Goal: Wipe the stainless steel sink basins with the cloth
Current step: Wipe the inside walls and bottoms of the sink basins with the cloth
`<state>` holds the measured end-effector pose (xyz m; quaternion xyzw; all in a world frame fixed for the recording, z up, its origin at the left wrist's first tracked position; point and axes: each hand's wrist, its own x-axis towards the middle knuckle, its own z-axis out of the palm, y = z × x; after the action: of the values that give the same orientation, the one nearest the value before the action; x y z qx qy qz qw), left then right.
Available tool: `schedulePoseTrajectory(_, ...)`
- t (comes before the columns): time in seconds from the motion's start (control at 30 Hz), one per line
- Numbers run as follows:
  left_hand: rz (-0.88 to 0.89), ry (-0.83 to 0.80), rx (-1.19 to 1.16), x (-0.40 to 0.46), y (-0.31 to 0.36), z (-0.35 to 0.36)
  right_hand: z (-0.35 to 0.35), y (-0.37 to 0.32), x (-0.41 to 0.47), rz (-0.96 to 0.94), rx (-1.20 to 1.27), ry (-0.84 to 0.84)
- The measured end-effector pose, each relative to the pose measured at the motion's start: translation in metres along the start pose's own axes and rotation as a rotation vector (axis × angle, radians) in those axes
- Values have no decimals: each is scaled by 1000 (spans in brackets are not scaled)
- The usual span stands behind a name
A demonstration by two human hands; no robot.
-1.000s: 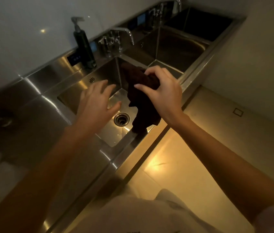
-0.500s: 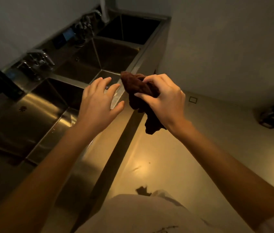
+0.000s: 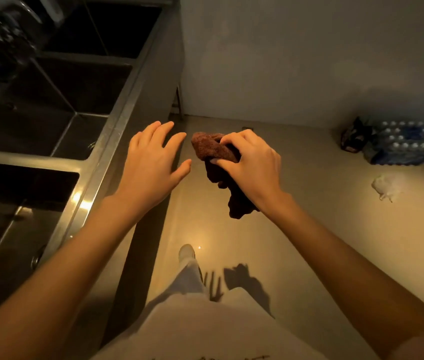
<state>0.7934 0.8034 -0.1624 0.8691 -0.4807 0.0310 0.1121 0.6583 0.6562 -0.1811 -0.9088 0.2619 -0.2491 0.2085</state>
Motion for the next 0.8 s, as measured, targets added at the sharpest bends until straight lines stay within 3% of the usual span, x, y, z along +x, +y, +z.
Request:
schedulePoseTrajectory(0.47,129,-78,-23,172,-78,44,64,29,158,154,-21,64)
schedulePoseTrajectory(0.8,53,-137,1,253,-136,66,117,46,258,142,-41,-30)
